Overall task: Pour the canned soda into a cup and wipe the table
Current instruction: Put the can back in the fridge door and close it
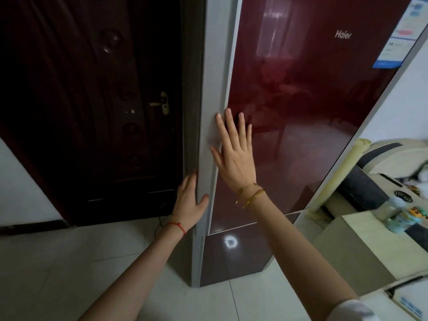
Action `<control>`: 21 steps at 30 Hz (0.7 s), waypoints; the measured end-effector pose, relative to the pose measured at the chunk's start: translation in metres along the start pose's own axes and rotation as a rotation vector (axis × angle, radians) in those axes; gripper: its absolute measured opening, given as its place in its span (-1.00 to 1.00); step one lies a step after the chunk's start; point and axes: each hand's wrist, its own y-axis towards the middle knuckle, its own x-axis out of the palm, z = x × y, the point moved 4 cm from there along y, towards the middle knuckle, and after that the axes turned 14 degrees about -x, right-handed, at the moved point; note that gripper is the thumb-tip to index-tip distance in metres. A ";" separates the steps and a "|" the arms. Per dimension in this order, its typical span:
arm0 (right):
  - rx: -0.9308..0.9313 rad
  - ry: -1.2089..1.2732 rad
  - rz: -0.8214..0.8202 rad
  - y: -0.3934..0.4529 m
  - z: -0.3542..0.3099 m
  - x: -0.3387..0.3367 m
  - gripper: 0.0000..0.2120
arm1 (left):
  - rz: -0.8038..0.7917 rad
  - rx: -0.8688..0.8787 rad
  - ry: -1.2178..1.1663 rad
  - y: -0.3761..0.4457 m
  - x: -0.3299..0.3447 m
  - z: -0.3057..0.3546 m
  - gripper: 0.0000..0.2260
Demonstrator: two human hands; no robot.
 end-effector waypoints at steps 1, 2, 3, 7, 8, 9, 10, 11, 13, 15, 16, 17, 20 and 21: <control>0.002 -0.002 -0.007 0.002 0.001 0.003 -0.39 | 0.003 -0.001 0.000 0.003 0.000 -0.002 -0.33; 0.003 -0.006 -0.017 0.004 0.002 0.005 -0.39 | 0.007 -0.001 0.001 0.006 0.001 -0.004 -0.33; 0.003 -0.010 -0.028 0.006 0.003 0.007 -0.39 | 0.012 -0.005 0.000 0.009 0.002 -0.006 -0.32; -0.004 -0.005 -0.062 0.017 0.007 0.015 -0.40 | 0.012 -0.044 -0.015 0.017 0.005 -0.012 -0.31; -0.004 0.000 -0.070 0.019 0.008 0.017 -0.40 | 0.008 -0.052 -0.019 0.018 0.006 -0.013 -0.30; -0.004 0.002 -0.076 0.021 0.010 0.019 -0.40 | 0.006 -0.056 -0.024 0.020 0.006 -0.014 -0.30; -0.004 -0.001 -0.080 0.022 0.011 0.020 -0.40 | 0.004 -0.058 -0.027 0.021 0.006 -0.015 -0.30; -0.003 -0.007 -0.081 0.023 0.012 0.022 -0.40 | 0.004 -0.060 -0.029 0.022 0.006 -0.016 -0.30; -0.006 -0.007 -0.075 0.023 0.012 0.023 -0.39 | 0.008 -0.060 -0.035 0.025 0.005 -0.017 -0.30; -0.005 0.002 -0.072 0.023 0.013 0.024 -0.39 | 0.013 -0.057 -0.034 0.025 0.005 -0.018 -0.31; -0.005 0.005 -0.071 0.023 0.013 0.024 -0.38 | 0.013 -0.058 -0.030 0.025 0.004 -0.018 -0.31; -0.007 0.010 -0.068 0.023 0.013 0.024 -0.38 | 0.012 -0.060 -0.023 0.024 0.004 -0.018 -0.32; -0.013 0.064 -0.049 0.023 0.012 0.019 -0.37 | 0.015 -0.062 0.009 0.023 0.000 -0.021 -0.33; -0.007 0.095 -0.042 0.022 0.011 0.018 -0.37 | 0.019 -0.056 0.023 0.023 -0.003 -0.021 -0.33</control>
